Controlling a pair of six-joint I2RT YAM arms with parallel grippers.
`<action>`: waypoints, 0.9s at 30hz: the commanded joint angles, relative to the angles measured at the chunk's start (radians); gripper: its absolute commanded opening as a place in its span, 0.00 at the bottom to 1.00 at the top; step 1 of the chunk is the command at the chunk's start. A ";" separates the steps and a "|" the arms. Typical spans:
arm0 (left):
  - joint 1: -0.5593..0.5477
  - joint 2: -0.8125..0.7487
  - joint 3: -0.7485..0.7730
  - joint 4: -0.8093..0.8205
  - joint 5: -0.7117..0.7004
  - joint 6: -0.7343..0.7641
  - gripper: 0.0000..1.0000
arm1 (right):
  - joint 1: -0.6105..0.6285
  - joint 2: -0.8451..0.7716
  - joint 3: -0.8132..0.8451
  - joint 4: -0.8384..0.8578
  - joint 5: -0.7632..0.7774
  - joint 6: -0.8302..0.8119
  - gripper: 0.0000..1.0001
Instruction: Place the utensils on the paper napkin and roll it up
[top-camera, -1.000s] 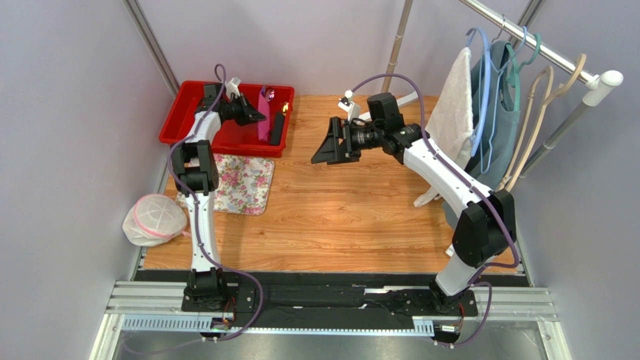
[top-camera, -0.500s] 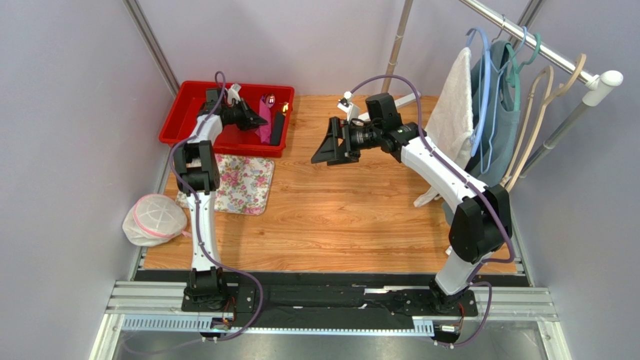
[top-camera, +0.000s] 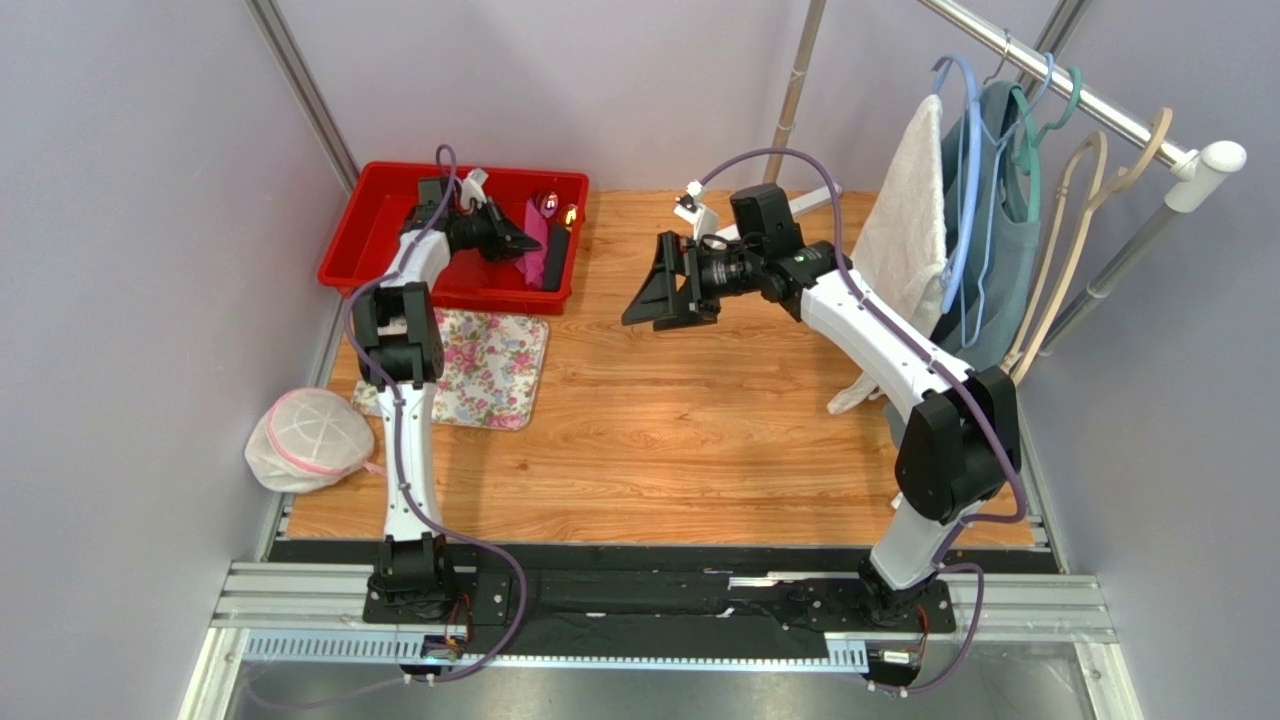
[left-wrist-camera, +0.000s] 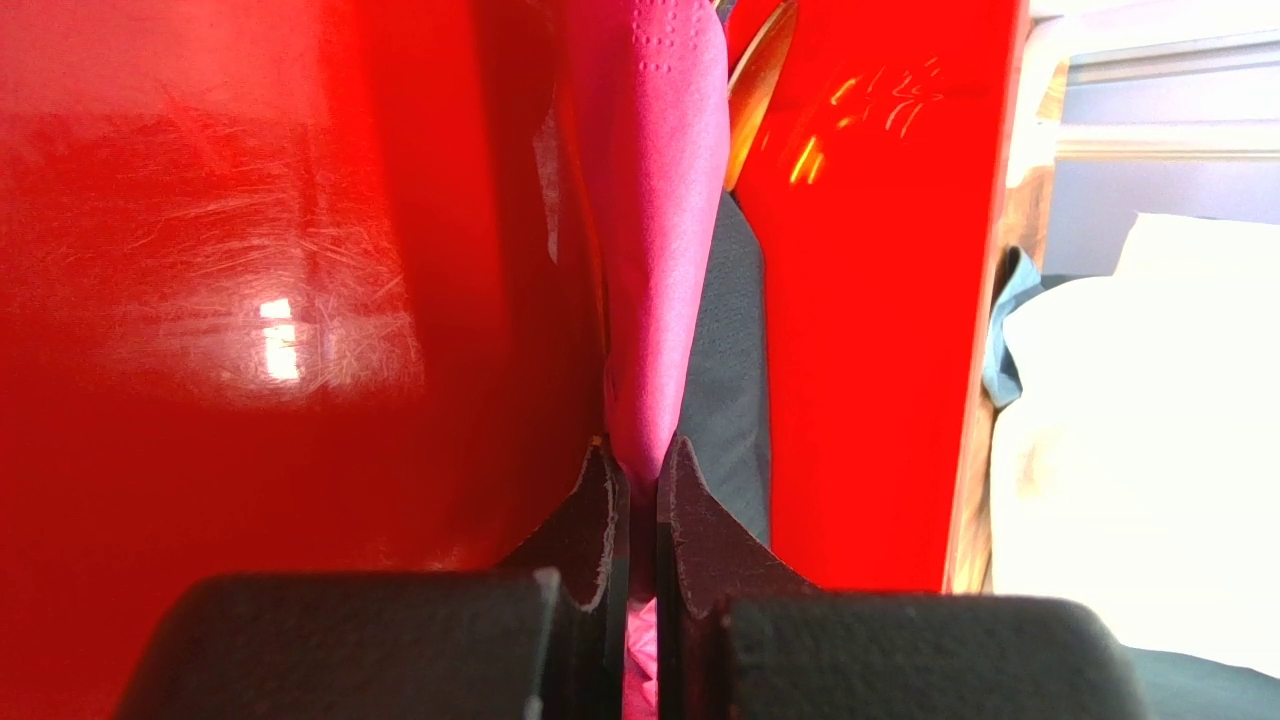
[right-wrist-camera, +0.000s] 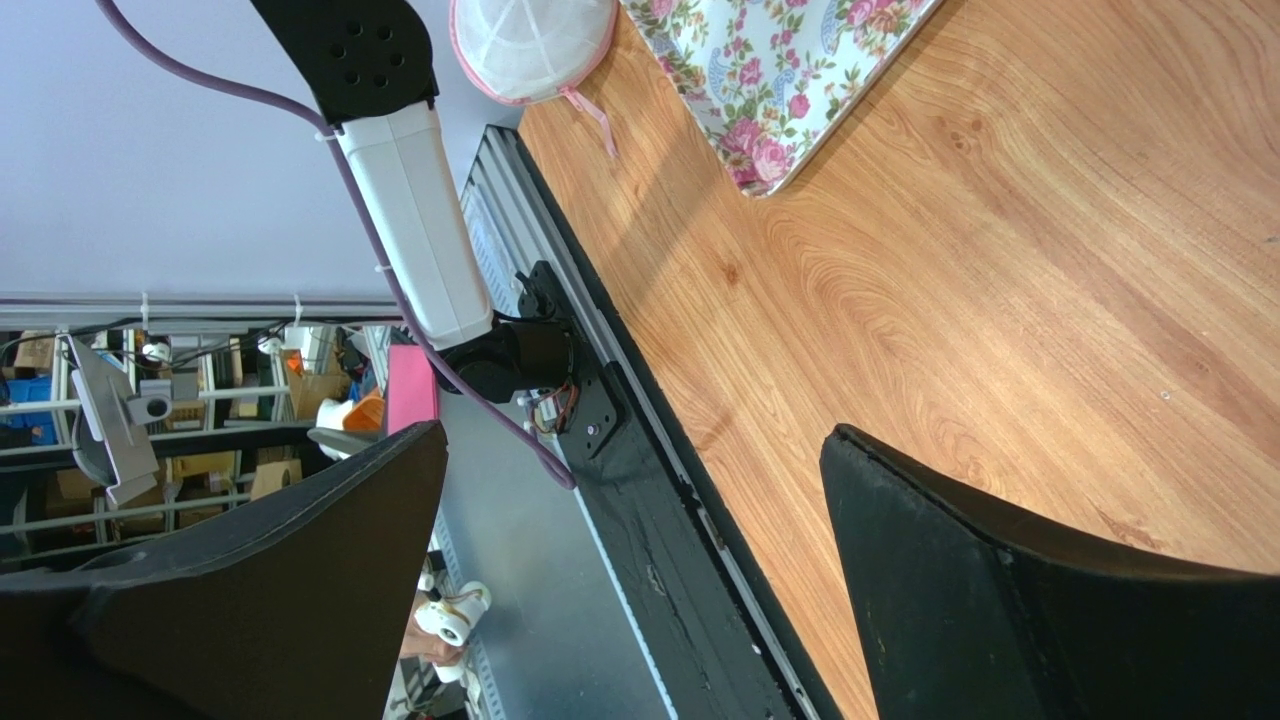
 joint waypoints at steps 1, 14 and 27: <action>-0.013 0.028 0.040 0.005 -0.012 -0.001 0.05 | -0.008 0.011 0.047 -0.005 -0.019 0.009 1.00; -0.013 -0.016 0.038 -0.058 -0.070 0.045 0.38 | -0.011 0.011 0.050 -0.007 -0.023 0.020 1.00; -0.013 -0.096 0.051 -0.174 -0.213 0.164 0.52 | -0.011 0.005 0.046 -0.005 -0.037 0.028 1.00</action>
